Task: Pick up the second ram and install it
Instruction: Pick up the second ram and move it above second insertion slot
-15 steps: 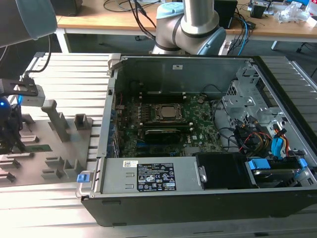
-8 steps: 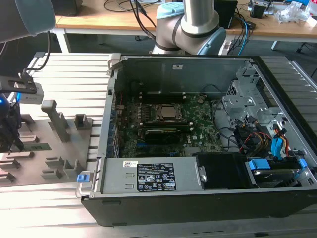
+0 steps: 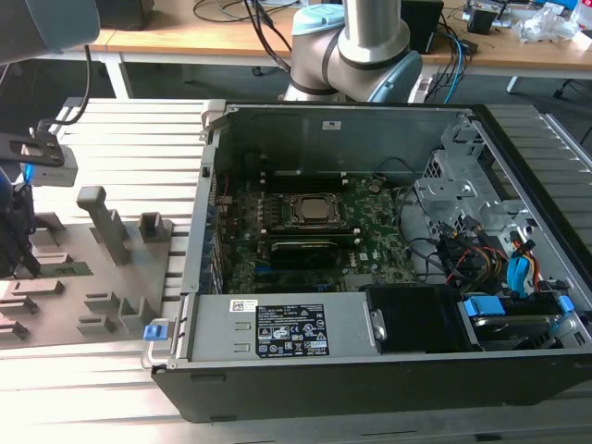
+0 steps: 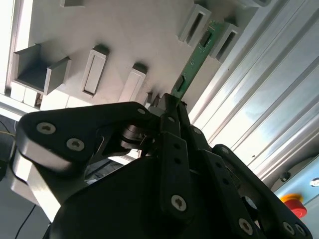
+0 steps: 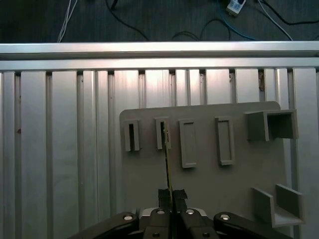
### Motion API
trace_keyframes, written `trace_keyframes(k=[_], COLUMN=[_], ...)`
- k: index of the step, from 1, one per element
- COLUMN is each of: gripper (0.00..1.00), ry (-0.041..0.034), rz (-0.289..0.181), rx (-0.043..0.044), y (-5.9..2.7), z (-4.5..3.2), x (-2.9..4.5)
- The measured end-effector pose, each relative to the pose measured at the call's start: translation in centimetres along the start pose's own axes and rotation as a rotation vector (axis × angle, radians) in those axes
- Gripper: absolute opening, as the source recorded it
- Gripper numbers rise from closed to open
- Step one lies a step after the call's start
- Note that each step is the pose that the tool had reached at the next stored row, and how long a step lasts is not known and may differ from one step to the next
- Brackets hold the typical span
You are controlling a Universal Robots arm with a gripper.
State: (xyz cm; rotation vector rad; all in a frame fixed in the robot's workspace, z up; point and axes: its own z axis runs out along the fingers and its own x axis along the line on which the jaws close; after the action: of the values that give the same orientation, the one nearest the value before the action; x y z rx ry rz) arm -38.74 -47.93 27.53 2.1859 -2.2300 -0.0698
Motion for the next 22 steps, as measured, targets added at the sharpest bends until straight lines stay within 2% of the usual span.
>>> trace_keyframes(k=[20,22], gripper=[0.14,0.14], ry=[0.0000,0.0000], rz=[0.000,0.000], rx=[0.0000,-0.0001], y=[0.13,0.16], z=[-3.06,-3.57], x=[-0.06,-0.07])
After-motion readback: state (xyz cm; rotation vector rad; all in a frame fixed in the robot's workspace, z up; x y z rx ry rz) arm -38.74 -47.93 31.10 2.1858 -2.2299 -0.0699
